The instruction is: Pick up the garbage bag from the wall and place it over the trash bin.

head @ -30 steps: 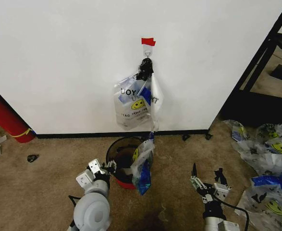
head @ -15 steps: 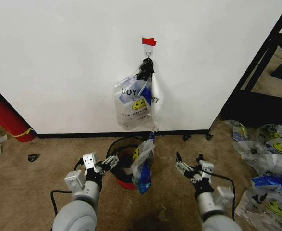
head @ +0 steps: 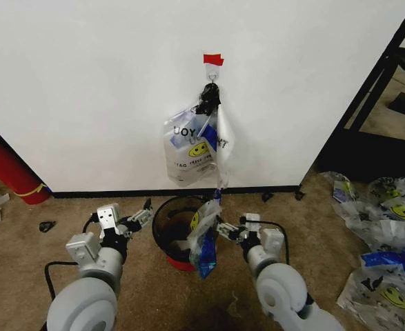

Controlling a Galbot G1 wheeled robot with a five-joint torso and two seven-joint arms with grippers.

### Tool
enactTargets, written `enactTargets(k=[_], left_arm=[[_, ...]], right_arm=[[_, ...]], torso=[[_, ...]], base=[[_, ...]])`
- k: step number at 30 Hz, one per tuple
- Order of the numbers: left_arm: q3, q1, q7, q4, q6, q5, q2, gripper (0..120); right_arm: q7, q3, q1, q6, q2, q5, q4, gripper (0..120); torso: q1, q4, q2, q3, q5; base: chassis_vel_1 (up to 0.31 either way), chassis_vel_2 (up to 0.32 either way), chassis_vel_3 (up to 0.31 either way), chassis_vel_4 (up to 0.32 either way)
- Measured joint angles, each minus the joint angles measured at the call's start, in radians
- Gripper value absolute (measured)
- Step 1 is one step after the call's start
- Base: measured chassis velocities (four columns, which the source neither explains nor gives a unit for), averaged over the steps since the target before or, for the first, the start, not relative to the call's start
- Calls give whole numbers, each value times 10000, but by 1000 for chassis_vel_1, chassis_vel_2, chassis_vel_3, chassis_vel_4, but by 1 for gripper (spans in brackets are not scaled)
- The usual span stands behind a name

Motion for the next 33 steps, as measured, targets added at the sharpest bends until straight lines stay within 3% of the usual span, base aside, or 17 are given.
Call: enactTargets(k=[13, 26, 33], left_arm=[[56, -23, -48, 63, -32, -47, -58, 100], [58, 61, -164, -31, -40, -48, -78, 100], [50, 141, -235, -87, -50, -44, -176, 100]], right_arm=[[1358, -276, 194, -772, 797, 126, -392, 98], [3769, -195, 1162, -1815, 1628, 2762, -689, 97], [4295, -285, 1498, -1870, 2030, 2970, -1073, 95]], torso=[[0, 0, 0, 0, 1], [0, 1, 0, 0, 2], [-1, 2, 0, 0, 2]], base=[[0, 0, 0, 0], [0, 0, 0, 0], [0, 0, 0, 0]])
